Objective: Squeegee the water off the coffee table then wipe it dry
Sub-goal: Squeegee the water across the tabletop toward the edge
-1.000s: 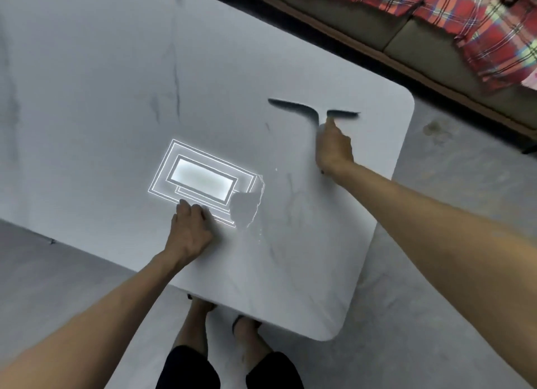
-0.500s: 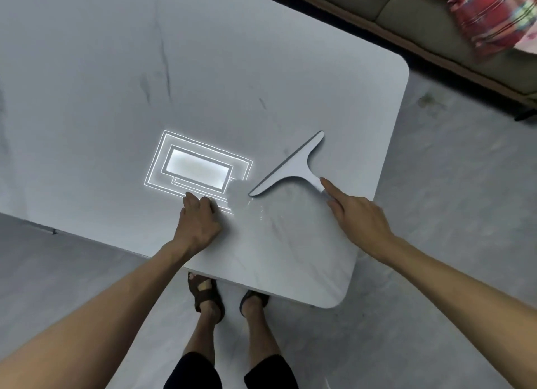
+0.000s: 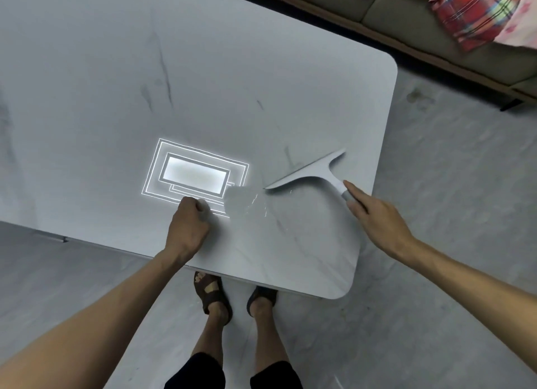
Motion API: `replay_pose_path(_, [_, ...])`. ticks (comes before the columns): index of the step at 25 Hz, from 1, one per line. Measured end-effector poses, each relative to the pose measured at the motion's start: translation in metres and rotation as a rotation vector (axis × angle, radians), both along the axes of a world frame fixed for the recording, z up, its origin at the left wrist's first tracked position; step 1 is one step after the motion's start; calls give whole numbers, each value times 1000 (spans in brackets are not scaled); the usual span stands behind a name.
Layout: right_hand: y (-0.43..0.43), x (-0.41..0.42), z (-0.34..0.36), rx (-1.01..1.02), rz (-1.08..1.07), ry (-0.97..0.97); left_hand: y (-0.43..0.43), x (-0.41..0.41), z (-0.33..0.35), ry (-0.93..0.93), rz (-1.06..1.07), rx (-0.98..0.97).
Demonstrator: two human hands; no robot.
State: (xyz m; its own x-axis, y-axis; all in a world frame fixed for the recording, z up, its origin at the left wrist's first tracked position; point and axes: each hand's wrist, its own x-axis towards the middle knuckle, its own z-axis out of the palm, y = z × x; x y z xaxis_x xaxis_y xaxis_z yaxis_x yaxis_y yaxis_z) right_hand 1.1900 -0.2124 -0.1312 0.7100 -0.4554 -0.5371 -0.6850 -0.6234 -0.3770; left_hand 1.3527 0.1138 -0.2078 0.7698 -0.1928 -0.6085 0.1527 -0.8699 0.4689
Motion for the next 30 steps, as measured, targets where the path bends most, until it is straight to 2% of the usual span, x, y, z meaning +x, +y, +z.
replay_pose_path(7, [142,64,-26,172,495,-102,72,5,6,-181,239,3])
replay_pose_path(11, [179,63,-44,38,913,-100,95,-3,1,-141,211,66])
replay_pose_path(13, [181,58,-50,-24,1025,-84,94,-8,-2,-87,136,57])
replay_pose_path(15, [169,52,-53,-37,1004,-73,87,-14,-4,-46,53,47])
replay_pose_path(22, [73,-2,-39,-75,695,37,42,-29,-1,-29,-181,-25])
replay_pose_path(26, [35,-39,-28,-96,588,125,22,-36,-3,28,-395,112])
replay_pose_path(30, [39,-60,-17,-109,517,121,15,-31,-7,130,-450,231])
